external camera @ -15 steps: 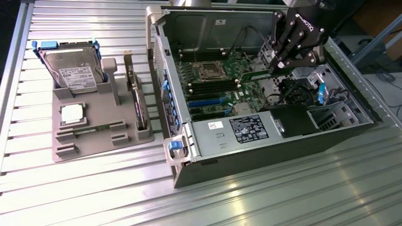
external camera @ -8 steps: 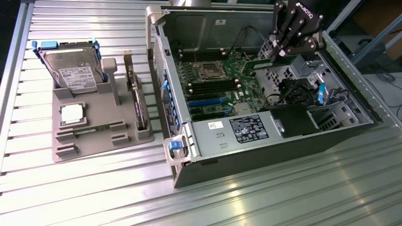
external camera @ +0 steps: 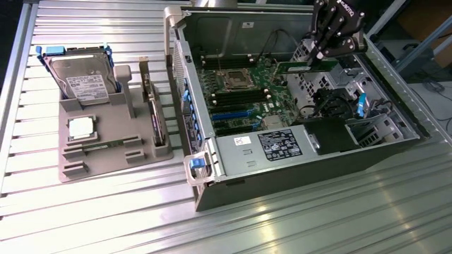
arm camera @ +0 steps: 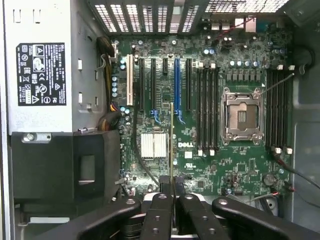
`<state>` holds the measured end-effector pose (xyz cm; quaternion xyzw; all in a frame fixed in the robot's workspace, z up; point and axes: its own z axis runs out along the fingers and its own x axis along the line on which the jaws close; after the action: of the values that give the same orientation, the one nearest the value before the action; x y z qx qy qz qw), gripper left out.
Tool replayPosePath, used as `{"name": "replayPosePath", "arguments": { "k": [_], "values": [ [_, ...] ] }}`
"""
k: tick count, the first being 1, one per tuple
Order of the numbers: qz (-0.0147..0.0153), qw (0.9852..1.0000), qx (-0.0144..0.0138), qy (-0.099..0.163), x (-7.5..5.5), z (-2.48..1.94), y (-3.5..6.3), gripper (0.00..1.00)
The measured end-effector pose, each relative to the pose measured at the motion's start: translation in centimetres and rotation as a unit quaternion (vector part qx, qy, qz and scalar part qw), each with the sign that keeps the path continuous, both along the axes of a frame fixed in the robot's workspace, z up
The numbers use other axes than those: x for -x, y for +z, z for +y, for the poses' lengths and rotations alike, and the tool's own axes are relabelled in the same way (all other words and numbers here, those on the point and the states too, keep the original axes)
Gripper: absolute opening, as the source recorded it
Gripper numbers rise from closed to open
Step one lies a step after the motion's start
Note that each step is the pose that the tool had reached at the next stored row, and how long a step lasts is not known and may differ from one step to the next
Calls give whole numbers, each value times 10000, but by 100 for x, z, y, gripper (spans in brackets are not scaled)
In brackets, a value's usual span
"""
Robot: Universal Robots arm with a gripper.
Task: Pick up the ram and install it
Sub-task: 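Pick up the ram and move it above insertion slot, then insert the ram into the slot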
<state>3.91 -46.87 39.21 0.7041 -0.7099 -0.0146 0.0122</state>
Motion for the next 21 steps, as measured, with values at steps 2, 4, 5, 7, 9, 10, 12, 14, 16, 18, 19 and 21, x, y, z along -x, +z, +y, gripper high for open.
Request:
{"name": "replayPosePath", "arguments": {
  "k": [2, 4, 5, 7, 9, 10, 12, 14, 16, 18, 19, 21],
  "values": [
    [0, 10000, 6, -8, -15, 72, 1, 12],
    [0, 10000, 10, -11, -32, 143, 0, 12],
    [0, 10000, 12, -11, -43, 165, 0, 12],
    [0, 10000, 14, -12, -53, 185, 0, 12],
    [0, 10000, 14, -12, -55, 186, 1, 12],
    [0, 10000, 14, -11, -55, 186, 0, 12],
    [0, 10000, 14, -12, -55, 186, 1, 12],
    [0, 10000, 14, -11, -55, 186, 0, 12],
    [0, 10000, 14, -11, -53, 186, -1, 12],
    [0, 10000, 13, -11, -27, 186, -21, 12],
    [0, 10000, 9, -12, -17, 186, -33, 12],
    [0, 10000, 9, -12, 46, 186, -88, 12]
  ]
}}
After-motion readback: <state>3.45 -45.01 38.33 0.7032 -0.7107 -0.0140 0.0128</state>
